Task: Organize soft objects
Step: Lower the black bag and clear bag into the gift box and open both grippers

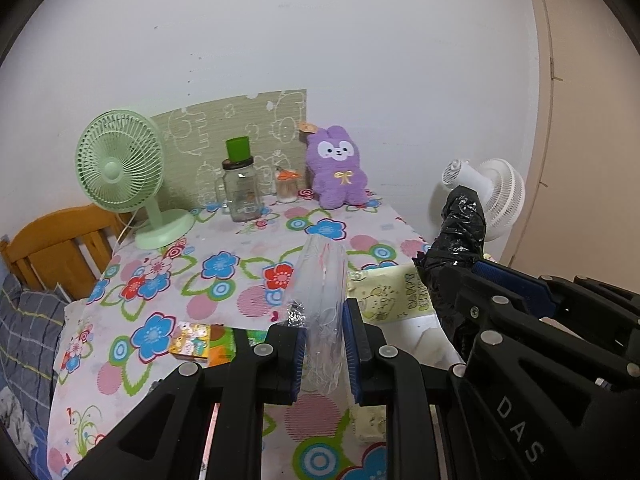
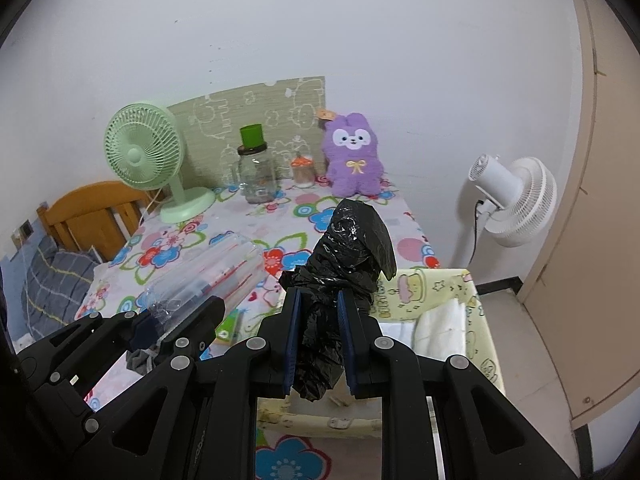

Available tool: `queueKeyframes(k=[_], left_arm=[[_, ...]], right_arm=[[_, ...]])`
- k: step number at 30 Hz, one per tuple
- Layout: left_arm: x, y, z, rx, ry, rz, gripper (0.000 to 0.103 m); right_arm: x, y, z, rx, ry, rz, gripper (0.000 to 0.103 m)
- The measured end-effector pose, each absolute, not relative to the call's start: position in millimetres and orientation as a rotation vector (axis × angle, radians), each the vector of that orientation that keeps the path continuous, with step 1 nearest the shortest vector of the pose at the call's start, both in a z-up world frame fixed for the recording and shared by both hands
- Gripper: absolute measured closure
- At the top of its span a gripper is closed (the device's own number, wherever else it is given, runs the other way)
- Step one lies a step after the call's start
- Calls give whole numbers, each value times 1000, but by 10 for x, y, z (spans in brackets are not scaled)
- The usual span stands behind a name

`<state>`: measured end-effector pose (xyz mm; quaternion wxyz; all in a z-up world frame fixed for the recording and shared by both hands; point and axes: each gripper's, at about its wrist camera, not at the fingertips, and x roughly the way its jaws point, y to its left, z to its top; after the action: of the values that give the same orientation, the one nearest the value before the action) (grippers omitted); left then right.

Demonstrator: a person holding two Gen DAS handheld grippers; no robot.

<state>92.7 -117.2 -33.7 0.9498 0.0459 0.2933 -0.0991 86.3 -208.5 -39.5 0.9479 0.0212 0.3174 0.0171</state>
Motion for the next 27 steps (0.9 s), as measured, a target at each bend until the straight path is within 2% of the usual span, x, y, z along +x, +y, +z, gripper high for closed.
queueKeyframes(k=[18, 27], left_arm=[[1104, -1658, -477, 135, 634, -299, 87], [1248, -1891, -727, 167, 701, -369, 87]], right_arm=[[940, -2551, -533, 83, 676, -46, 81], [1104, -2810, -835, 134, 740, -70, 81]])
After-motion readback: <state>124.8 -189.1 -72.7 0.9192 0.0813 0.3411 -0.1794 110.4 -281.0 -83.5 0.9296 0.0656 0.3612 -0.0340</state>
